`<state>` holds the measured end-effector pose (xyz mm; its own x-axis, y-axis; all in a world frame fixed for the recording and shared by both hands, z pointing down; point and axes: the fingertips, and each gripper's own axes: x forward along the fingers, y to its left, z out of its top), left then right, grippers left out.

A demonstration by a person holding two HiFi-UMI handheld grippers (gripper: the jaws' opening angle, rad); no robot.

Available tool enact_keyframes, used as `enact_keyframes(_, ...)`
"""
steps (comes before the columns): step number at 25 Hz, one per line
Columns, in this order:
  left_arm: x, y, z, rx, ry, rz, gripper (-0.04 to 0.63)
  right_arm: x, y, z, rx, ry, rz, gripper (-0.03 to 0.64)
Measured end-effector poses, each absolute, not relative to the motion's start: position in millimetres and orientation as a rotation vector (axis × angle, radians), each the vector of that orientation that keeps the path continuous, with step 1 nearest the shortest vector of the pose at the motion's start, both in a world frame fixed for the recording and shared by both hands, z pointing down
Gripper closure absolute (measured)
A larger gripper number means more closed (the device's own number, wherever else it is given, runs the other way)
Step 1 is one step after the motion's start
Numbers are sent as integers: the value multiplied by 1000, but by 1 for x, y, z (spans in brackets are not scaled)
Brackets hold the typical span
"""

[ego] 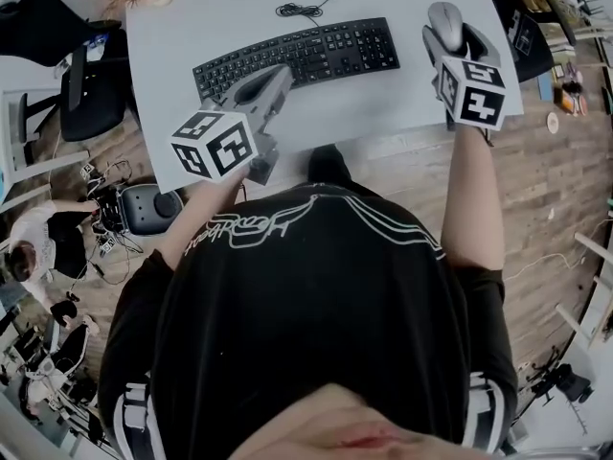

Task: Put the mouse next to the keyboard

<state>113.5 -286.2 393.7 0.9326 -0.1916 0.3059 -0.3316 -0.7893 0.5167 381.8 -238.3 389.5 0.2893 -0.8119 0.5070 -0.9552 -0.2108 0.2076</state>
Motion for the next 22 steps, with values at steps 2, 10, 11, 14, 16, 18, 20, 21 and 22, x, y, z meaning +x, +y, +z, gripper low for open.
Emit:
enact_keyframes(2,115,-285,398,2492,-367,323,589,391,-227,400,2076,-1546,415,351)
enact_keyframes(10,118,-276,409,2471,-341,349,589,402,-194,462,1996,-1515,589,351)
enact_keyframes(11,119,-275,410,2472,-329,350,589,401,-193,471,1971,-1519,600,351)
enact_keyframes(14,119,-274,415,2467,-319,362,589,401,-190,491,1917,-1521,626,351)
enact_keyframes(16,115,-275,422,2456,-328,382,589,401,-189,505,1894,-1519,649,351)
enact_keyframes(18,112,-277,427,2446,-341,397,589,401,-187,518,1879,-1513,674,351)
enact_keyframes(20,110,-279,432,2436,-350,405,589,402,-186,530,1863,-1511,699,351)
enact_keyframes(21,109,-280,433,2431,-353,409,589,402,-186,536,1855,-1514,712,351)
enact_keyframes(22,108,-281,435,2428,-356,413,589,401,-186,540,1851,-1519,726,351)
